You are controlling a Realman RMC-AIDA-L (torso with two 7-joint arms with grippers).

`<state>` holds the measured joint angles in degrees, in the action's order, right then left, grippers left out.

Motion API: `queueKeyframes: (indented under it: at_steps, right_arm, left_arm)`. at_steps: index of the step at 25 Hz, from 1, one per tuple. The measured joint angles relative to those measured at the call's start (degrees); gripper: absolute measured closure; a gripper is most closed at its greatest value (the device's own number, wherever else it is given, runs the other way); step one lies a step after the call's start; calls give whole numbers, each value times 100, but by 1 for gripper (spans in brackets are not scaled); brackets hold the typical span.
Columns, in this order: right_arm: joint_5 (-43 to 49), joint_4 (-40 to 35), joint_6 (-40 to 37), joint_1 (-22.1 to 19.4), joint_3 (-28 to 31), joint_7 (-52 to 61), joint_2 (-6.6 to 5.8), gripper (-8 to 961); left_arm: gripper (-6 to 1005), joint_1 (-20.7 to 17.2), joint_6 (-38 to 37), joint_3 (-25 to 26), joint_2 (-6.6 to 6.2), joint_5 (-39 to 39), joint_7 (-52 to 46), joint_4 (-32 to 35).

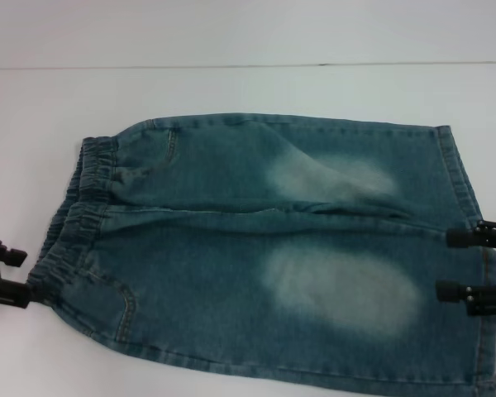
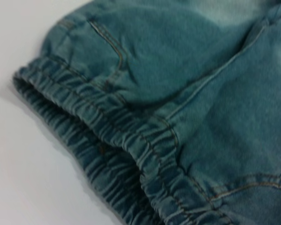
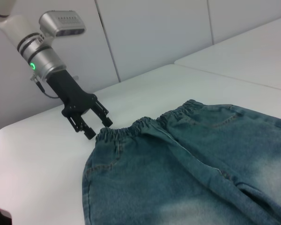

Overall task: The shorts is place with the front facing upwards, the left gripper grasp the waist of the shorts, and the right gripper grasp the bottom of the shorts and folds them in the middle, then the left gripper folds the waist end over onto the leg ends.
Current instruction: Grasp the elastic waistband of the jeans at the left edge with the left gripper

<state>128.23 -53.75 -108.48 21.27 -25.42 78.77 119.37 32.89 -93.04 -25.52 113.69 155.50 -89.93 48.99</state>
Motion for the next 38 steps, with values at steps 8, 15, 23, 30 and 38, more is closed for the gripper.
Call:
queueKeyframes:
  at_steps: [8, 15, 23, 30, 38]
  right_arm:
    - [-8, 0, 78, 11, 11, -2, 5, 42]
    - [-9, 17, 171, 8, 11, -2, 7, 41]
    - [-9, 100, 254, -7, 16, -2, 7, 42]
    - [2, 60, 268, -44, 19, 308, 8, 42]
    - [905, -886, -109, -62, -27, 2613, -115, 41]
  left_arm:
    - [204, -34, 110, -169, 81, 12, -30, -30]
    - [295, -38, 106, -421, 188, 16, -17, 4]
    - [611, -17, 181, -592, 224, 15, 20, 31]
    - [827, 29, 106, -607, 291, 13, -202, 327]
    - [947, 56, 269, -753, 346, 12, -253, 361]
